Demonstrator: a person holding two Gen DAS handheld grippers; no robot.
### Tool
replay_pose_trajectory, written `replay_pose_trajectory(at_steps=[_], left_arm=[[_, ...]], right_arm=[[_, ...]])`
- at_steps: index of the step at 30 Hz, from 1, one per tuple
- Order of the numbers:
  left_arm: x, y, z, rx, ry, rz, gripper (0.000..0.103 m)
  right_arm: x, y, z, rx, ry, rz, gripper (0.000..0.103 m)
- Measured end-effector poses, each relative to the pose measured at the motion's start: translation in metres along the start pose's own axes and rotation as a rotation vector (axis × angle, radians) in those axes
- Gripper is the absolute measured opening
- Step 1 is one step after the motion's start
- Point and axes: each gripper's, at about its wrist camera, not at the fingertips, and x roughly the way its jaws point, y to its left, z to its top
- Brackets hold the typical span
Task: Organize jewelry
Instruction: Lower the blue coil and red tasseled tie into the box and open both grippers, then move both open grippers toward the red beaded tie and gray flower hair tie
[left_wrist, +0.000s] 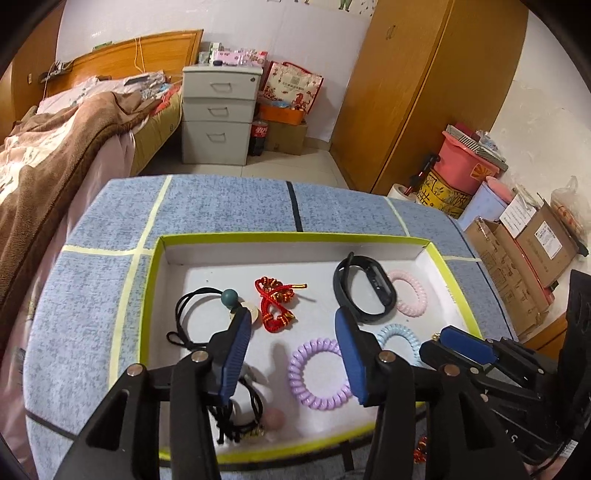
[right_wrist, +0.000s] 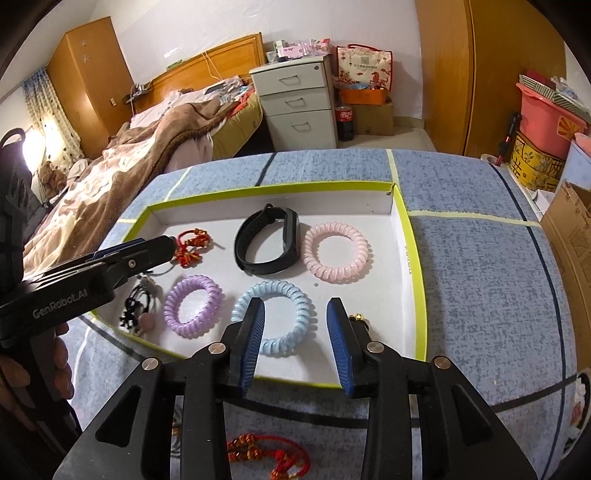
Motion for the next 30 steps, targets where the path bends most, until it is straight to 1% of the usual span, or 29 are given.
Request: replay_pose_trajectory(at_steps=[13,17,21,23,25,27,30], left_arm=[[-0.052,-0.008,-0.026,-0.015,-0.082,0.028,0.053],[-0.068,-0.01,-0.036,-0.004,-0.113,0.07,0.053],[-0.08,-0.011,-0.046,-0.008,-0.122,0.071,0.053],[-0.083,-0.012,-0.051,-0.004,-0.122,0.084,0.053],[-0.087,-0.014,-0.057,0.001,-0.127,0.093,0.053],[-0.09,-0.015,-0.063,0.001,-0.129,0.084,0.053],[-0.093,-0.015,-0.075,0.005,-0.115,0.081,0.058]], right_arm=[[-0.033,0.009,-0.016,-0.022,-0.051,0.002,0.036],[-0.043,0.009,-0.024,-0.028,-0.057,0.005,0.037],[-0.054,0.008,-0.033,-0.042,-0.071,0.002,0.037],[-0.057,0.007,-0.036,-0.047,-0.073,0.007,0.038],[-0.06,0.007,-0.04,-0.057,-0.073,0.007,0.048],[-0.062,0.006,-0.045,-0.066,-0.074,0.006,0.049],[-0.064,0.003,-0.053,-0.078,-0.069,0.007,0.049]])
